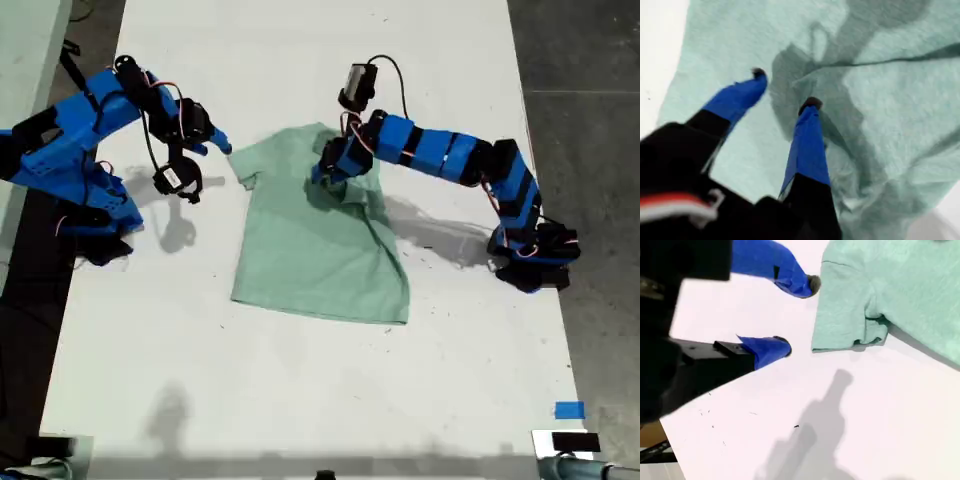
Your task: Fold t-shirt
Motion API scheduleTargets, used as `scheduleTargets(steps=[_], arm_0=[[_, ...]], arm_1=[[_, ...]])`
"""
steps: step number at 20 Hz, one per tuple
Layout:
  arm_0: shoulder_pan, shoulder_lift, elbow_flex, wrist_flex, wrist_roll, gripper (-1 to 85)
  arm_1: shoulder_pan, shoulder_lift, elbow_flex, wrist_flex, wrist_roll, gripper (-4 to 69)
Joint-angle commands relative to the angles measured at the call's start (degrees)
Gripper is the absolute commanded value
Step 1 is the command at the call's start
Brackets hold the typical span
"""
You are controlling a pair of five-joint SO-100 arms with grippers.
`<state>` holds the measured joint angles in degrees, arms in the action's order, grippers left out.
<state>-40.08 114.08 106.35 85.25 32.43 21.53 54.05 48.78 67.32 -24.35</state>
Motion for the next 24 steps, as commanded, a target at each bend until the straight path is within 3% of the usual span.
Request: scheduleTargets(steps=[1,5,11,22,23,24], arm_0=[[0.44,0.62,-0.09,-0.79,0.35,19.8],[-0.88,-4.83,-0.26,-3.6,0.09,19.9],[-7.12,-22.59,-5.45,-10.11,2.81,20.8],[-10.63,-52.56,-26.1,-8.53,2.99,22.2],[-11.25,-55.55,-28.12,-7.12,3.08,20.0],[-11.87,-58.62,-31.99,-4.04,2.99,10.5]], arm_1=[[1.23,7.65,-8.0,12.48,-0.62,31.0],[3.08,21.88,-3.08,21.71,-2.46,27.6],[-2.2,29.79,11.25,21.8,0.7,24.4],[-6.94,35.68,19.25,21.09,4.39,20.8],[-6.94,36.56,20.04,20.83,4.57,20.6],[-6.94,37.44,21.09,20.39,4.66,20.3]])
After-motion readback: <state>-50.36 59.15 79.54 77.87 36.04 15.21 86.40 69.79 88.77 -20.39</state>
